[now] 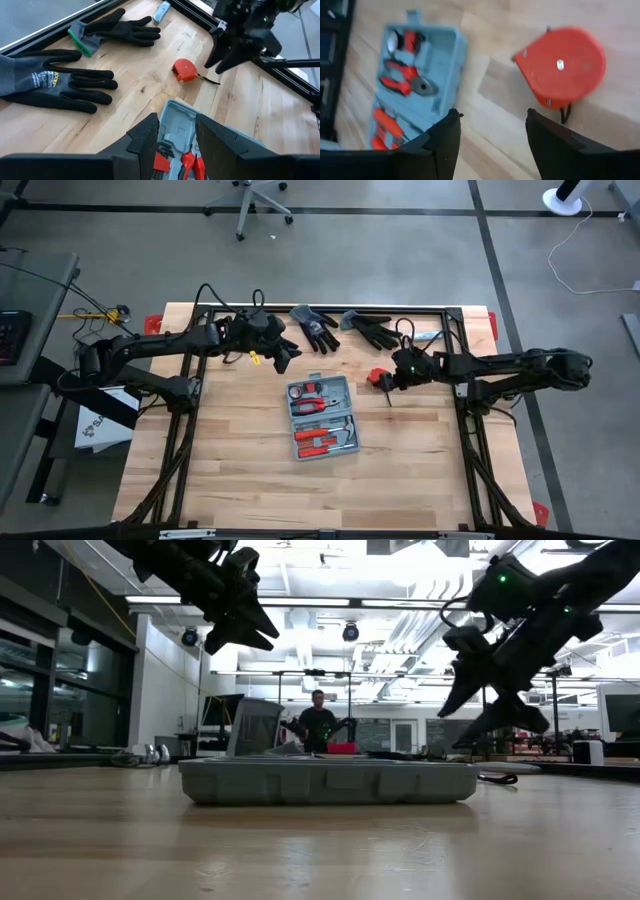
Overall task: Prefit tool cases
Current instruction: Put the orange measuring tool into the gray tool box
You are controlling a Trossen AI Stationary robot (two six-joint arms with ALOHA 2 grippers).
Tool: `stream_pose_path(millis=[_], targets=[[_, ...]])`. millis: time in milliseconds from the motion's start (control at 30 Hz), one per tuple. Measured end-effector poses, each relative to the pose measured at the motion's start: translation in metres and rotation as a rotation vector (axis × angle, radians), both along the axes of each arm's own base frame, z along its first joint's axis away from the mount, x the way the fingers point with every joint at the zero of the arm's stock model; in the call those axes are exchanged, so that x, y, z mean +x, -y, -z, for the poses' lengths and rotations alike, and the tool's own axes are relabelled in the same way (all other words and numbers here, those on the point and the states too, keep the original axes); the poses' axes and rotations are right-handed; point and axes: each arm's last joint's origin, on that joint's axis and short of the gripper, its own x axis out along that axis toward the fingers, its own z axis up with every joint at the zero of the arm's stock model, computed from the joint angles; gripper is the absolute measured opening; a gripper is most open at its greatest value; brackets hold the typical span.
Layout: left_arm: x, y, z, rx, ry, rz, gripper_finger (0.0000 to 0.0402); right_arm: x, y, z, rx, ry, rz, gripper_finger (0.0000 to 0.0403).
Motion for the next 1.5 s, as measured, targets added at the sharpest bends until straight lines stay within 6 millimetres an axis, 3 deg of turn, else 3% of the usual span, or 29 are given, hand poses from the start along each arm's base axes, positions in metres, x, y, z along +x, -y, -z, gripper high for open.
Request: stream_pose_path(millis=[233,600,733,867,1067,1500], targets=[[0.000,0.000,0.000,0.000,0.000,0.000,0.0126,0.001,0.015,-0.005,-0.051,0.066,0.063,0.0209],[0.000,0.000,0.000,0.010,-0.003,-0.016,0.0126,0.000,0.019,-0.005,-0.079,0.055,0.043,0.0212],[0.000,-0.001,0.000,0.016,-0.005,-0.024,0.0126,0.000,0.019,-0.005,-0.085,0.056,0.024,0.0236],[0.000,-0.001,0.000,0.015,-0.005,-0.023,0.0126,0.000,0.019,-0.005,-0.086,0.059,0.019,0.0285],[0.000,-0.001,0.000,0.015,-0.004,-0.023,0.0126,0.009,0.017,-0.017,-0.122,0.223,-0.162,0.0342],[0.000,-0.001,0.000,0.014,-0.004,-0.024,0.0126,0.008,0.017,-0.015,-0.134,0.204,-0.173,0.0348]])
